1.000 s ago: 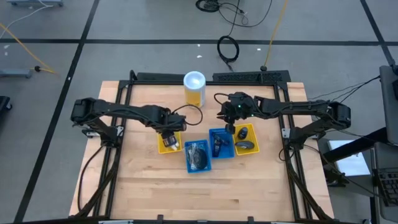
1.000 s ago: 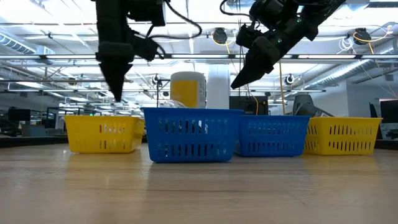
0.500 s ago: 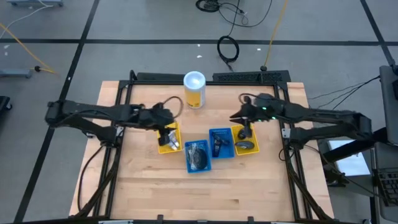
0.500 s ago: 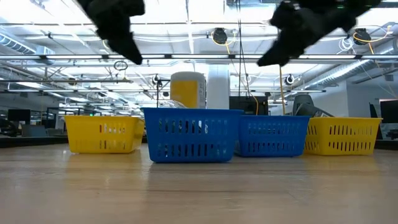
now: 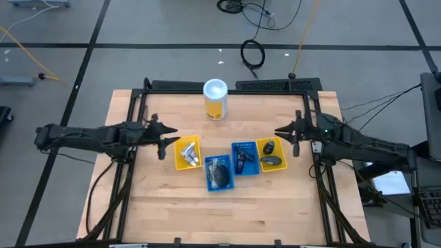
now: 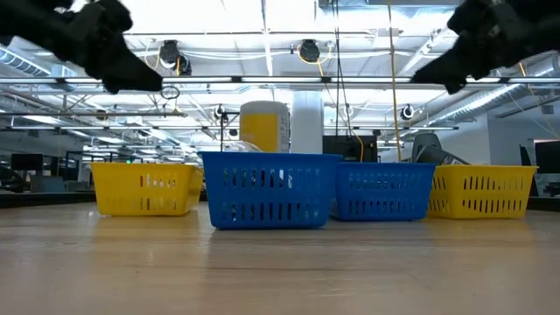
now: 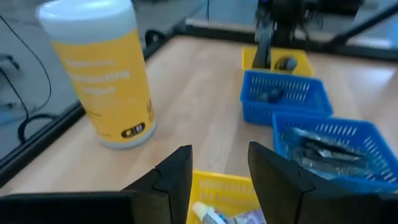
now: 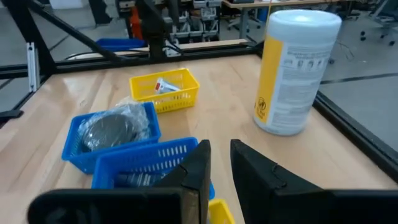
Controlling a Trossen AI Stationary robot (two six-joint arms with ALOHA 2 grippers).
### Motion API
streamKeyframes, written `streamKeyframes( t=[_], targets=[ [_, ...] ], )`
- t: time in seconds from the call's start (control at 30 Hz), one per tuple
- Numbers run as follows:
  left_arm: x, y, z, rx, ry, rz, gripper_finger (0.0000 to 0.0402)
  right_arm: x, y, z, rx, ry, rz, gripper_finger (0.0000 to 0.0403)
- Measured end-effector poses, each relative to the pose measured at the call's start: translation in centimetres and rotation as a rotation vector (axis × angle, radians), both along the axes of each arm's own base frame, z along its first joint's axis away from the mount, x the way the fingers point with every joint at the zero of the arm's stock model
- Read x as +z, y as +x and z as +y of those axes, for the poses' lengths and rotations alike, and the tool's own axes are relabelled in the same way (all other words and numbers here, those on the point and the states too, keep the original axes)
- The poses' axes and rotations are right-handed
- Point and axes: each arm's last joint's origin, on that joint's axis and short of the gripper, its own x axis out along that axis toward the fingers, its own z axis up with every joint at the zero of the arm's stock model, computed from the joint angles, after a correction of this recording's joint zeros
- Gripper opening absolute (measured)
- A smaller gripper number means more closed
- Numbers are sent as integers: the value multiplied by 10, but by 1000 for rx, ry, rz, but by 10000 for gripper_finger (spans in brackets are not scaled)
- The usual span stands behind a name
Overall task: Pick & Place Travel size toiletries
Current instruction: Return to Home Position
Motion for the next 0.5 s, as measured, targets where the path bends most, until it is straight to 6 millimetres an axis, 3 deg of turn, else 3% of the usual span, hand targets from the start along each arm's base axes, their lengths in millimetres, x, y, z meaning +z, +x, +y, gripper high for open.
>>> streamKeyframes(
  t=[0.17,0.33,0.5],
  targets=[
    [-16,-21,-1,-27,-10,-113,157,-11,-17,5,-13,21,-20,59],
    [-28,-33,-1,-24,-50,-179,157,-7,-26,8,-24,129,-186,59],
    [-43,-40,0,31,-66,-218,157,-43,-23,8,20,141,-214,59]
  ],
)
